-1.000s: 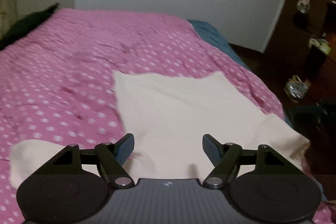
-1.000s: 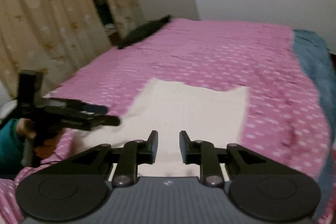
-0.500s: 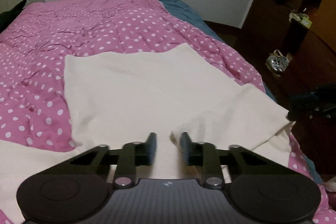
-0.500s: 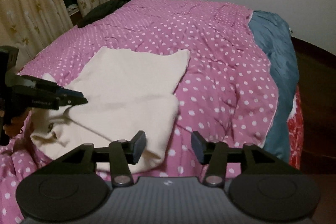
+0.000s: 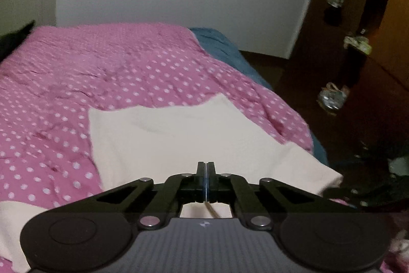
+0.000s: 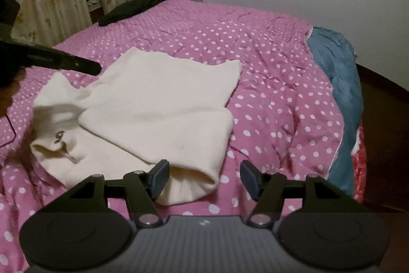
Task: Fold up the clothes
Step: 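Close the left gripper on the sweatshirt edge and hold it flat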
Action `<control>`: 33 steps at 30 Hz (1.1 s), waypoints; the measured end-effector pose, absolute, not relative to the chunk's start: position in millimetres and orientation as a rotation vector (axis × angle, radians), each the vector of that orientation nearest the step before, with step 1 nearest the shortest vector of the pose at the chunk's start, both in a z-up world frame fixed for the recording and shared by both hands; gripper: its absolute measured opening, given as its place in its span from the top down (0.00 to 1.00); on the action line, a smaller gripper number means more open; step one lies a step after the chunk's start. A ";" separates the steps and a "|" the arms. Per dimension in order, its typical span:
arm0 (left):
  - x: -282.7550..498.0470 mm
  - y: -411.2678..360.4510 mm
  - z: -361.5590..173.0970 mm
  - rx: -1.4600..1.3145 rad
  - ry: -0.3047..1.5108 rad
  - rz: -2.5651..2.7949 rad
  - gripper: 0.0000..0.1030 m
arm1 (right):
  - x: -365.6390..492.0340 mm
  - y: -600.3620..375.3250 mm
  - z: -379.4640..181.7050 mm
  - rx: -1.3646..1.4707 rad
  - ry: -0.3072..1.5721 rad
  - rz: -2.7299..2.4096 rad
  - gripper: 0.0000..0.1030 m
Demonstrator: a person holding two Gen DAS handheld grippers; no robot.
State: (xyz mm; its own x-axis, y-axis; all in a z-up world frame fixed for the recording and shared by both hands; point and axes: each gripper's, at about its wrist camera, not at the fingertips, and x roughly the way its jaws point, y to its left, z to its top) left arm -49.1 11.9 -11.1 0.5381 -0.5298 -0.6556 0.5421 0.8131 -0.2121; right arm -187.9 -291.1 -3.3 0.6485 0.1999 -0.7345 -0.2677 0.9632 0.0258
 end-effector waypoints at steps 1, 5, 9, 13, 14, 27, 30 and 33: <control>-50.5 9.8 -14.1 0.034 0.783 -0.644 0.97 | -187.9 -290.9 -3.6 -0.091 0.823 0.265 0.39; -54.0 1.0 -31.7 0.086 0.822 -0.634 0.83 | -187.4 -291.5 -5.4 -0.109 0.821 0.265 0.39; -53.2 -6.5 -47.1 0.107 0.866 -0.614 0.61 | -187.5 -291.3 -5.9 -0.121 0.815 0.254 0.39; -55.2 -15.0 -51.5 0.134 0.870 -0.625 0.69 | -186.5 -290.9 -6.5 -0.124 0.812 0.250 0.39; -54.3 -15.0 -51.6 0.120 0.879 -0.637 0.77 | -186.4 -290.8 -6.8 -0.124 0.812 0.250 0.39; -51.4 12.8 -2.7 0.003 0.762 -0.631 0.98 | -190.5 -289.5 -7.1 -0.185 0.790 0.230 0.38; -45.9 21.8 1.2 -0.037 0.784 -0.632 0.98 | -191.3 -291.7 -7.9 -0.203 0.787 0.208 0.38; -39.9 27.7 -2.5 -0.065 0.828 -0.646 0.98 | -190.9 -296.3 -8.3 -0.192 0.788 0.194 0.38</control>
